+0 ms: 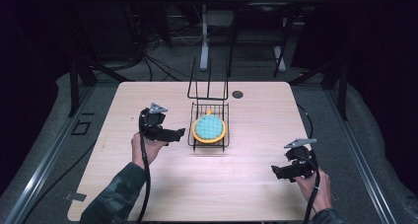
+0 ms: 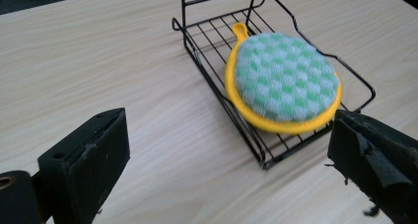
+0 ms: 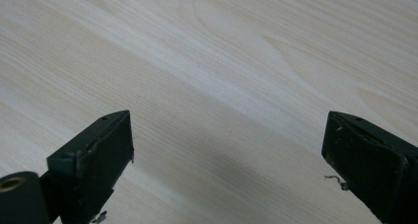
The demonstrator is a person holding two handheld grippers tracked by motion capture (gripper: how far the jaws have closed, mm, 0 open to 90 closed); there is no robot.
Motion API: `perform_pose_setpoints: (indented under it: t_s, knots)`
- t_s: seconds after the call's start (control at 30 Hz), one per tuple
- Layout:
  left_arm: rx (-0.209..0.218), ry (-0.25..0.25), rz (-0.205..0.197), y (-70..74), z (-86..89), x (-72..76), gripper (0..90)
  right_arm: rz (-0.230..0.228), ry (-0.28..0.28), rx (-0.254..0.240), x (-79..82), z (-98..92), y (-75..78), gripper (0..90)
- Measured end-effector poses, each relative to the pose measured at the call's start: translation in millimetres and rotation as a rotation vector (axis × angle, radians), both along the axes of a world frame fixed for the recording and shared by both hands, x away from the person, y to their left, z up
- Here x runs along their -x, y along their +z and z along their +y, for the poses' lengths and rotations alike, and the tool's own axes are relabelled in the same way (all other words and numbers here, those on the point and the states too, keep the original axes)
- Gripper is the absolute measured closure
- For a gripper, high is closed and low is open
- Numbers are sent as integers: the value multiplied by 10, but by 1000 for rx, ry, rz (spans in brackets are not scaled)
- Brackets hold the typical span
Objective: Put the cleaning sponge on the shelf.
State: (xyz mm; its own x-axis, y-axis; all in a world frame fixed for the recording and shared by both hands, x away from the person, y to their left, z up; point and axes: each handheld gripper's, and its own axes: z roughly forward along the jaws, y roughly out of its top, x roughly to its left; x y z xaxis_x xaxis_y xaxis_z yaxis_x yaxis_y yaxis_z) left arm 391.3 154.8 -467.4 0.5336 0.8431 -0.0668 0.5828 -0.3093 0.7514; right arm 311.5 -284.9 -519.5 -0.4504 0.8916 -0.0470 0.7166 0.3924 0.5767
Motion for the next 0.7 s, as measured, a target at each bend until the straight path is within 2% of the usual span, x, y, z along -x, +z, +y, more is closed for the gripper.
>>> perform_pose_setpoints:
  t_s: [0.3,0.6,0.7]
  knots:
    - [-36,-4,18,-57,270,269,2,-1,-4,2,8,-7,5,53]
    - [-61,24,35,-167,597,570,2,1,-7,4,11,-1,7,56]
    - [-65,48,53,-226,718,653,2,6,-3,9,10,3,5,57]
